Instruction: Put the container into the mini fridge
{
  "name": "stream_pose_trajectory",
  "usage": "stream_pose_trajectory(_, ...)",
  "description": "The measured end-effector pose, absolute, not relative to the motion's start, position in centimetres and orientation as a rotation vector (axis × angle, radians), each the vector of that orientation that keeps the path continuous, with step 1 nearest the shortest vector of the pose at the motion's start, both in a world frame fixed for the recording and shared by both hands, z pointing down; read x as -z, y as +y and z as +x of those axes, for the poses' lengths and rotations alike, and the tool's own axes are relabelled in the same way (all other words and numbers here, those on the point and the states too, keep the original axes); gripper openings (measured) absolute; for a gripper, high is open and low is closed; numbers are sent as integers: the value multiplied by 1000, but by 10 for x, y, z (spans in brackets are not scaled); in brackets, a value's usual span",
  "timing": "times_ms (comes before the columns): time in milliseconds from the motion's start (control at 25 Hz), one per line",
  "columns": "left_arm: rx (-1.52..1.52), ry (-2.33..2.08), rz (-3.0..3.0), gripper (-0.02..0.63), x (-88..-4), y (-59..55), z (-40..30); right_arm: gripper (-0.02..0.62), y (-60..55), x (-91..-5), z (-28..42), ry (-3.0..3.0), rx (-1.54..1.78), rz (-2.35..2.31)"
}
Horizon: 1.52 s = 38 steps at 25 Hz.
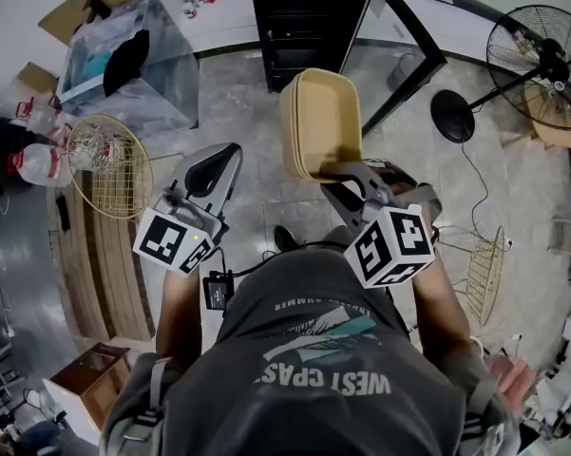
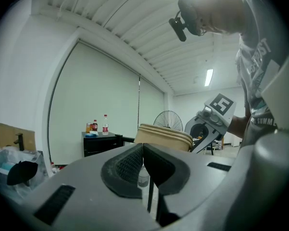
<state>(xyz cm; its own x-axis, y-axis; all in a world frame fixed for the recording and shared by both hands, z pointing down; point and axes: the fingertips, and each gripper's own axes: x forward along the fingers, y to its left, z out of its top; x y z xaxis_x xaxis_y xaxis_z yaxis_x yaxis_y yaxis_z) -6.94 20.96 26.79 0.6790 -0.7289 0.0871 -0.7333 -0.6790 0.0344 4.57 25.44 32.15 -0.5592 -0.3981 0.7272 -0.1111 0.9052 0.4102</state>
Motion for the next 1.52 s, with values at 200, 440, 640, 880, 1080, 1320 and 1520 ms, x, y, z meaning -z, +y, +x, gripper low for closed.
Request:
stream_pose_trajectory(200, -96, -1220, 2804, 17, -271, 199, -74, 48, 243, -322, 41, -2142, 392, 352)
stream_pose_trajectory(440, -115, -1261, 2770, 17, -278, 181, -72, 48, 219, -327, 48, -2151, 396, 327)
stream_pose_trajectory(640, -141, -1306, 2741, 17, -278, 160, -72, 48, 191, -330, 46, -2177, 405, 288)
stream_pose_trajectory(880, -146, -1371, 2704, 17, -274, 125, -72, 48, 151, -330, 46, -2196, 419, 236)
stream_pose_trajectory(1080, -151, -1418, 2677, 17, -275, 98, -68, 48, 117, -333, 47, -2207, 435, 189)
stream_pose_trajectory(1320, -156, -1509, 2618, 17, -274, 76, -71, 48, 85, -333, 46, -2223, 467, 118)
stream_pose_trajectory(1520, -160, -1598, 2573, 17, -277, 58, -72, 48, 58, -339, 48, -2236, 496, 61)
